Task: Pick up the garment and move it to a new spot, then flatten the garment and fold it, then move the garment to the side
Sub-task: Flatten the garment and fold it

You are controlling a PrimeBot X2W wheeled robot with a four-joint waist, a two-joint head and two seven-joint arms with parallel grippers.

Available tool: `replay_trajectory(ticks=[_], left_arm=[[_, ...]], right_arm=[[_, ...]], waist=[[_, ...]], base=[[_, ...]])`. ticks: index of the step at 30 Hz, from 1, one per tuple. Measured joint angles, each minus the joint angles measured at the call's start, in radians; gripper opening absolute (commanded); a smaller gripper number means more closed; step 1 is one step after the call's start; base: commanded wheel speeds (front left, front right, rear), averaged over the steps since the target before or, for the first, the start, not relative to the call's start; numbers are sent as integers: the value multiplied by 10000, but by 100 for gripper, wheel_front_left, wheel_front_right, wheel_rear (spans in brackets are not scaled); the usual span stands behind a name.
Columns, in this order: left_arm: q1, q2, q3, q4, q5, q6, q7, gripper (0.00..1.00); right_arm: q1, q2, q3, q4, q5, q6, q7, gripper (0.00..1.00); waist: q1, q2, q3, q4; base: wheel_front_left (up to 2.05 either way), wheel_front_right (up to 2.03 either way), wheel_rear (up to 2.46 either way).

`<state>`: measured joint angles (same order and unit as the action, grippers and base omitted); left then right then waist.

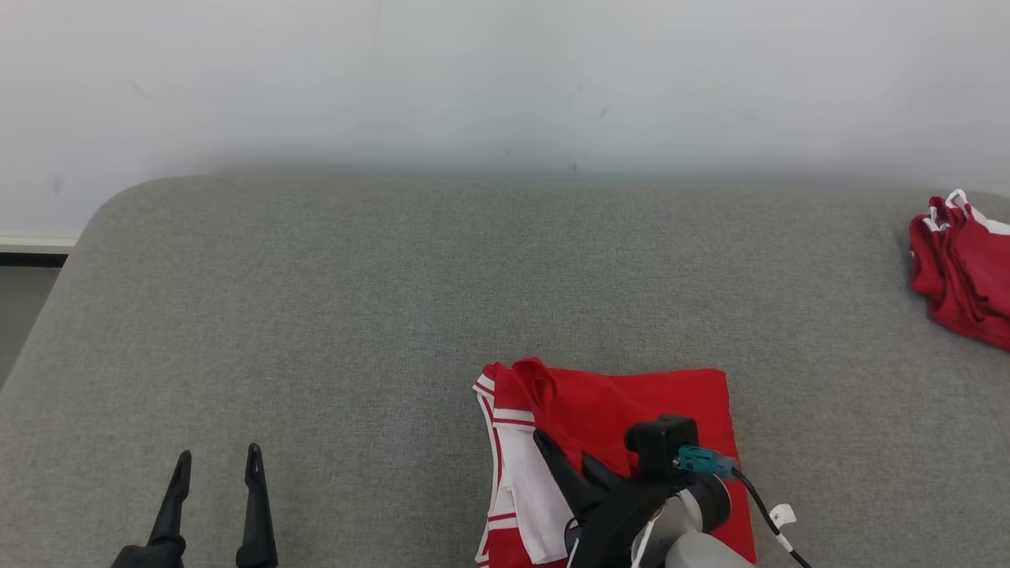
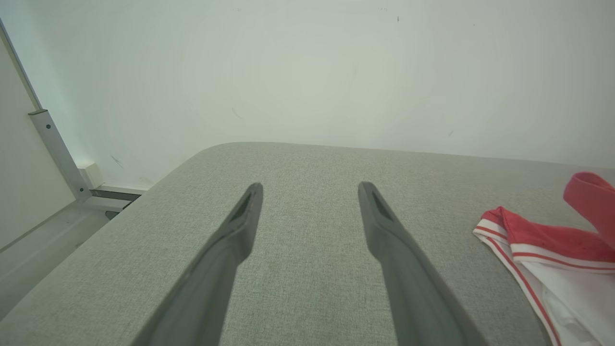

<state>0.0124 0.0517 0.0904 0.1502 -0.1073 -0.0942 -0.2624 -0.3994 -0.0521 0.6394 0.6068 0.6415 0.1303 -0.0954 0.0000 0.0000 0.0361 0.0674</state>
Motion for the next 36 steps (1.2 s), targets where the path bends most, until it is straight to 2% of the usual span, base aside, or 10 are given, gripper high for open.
replay_trajectory(ticks=[1,2,3,8,13,19,27,30,36], left_arm=[[-17,0,-15,17,0,0,0,100],[-26,0,-31,31,-2,-13,0,100],[-28,-2,-31,40,-2,-13,0,100],[-19,-4,-25,71,-44,23,2,100],[36,-4,-12,46,-63,73,0,100],[96,-4,52,-56,-48,75,0,100],[242,-2,192,-224,15,65,2,100],[309,-4,255,-316,50,65,0,100],[337,-6,247,-380,92,61,0,100]], right_arm=[[-59,0,86,107,79,0,-69,7],[-128,-4,198,213,121,0,-113,88],[-182,-4,291,249,224,0,-169,100],[-539,12,337,477,353,0,-754,100],[-855,-23,-234,430,44,0,-1294,100],[-766,-667,-1313,-313,-426,0,-1597,100],[513,-1415,-3129,-1684,-1170,0,-1662,100],[1294,-1450,-4284,-2520,-1588,0,-1666,100],[2450,-1367,-5037,-3572,-2272,0,-1682,100]], waist=[[0,0,3,27],[0,0,4,49],[0,0,0,63],[0,0,-52,12],[0,0,-121,-158],[0,0,-189,-402],[0,0,-293,-740],[0,0,-330,-920],[0,0,-325,-1191]], base=[[0,0,0],[0,0,0],[0,0,0],[0,0,0],[0,0,0],[0,0,0],[0,0,0],[0,0,0],[0,0,0]])
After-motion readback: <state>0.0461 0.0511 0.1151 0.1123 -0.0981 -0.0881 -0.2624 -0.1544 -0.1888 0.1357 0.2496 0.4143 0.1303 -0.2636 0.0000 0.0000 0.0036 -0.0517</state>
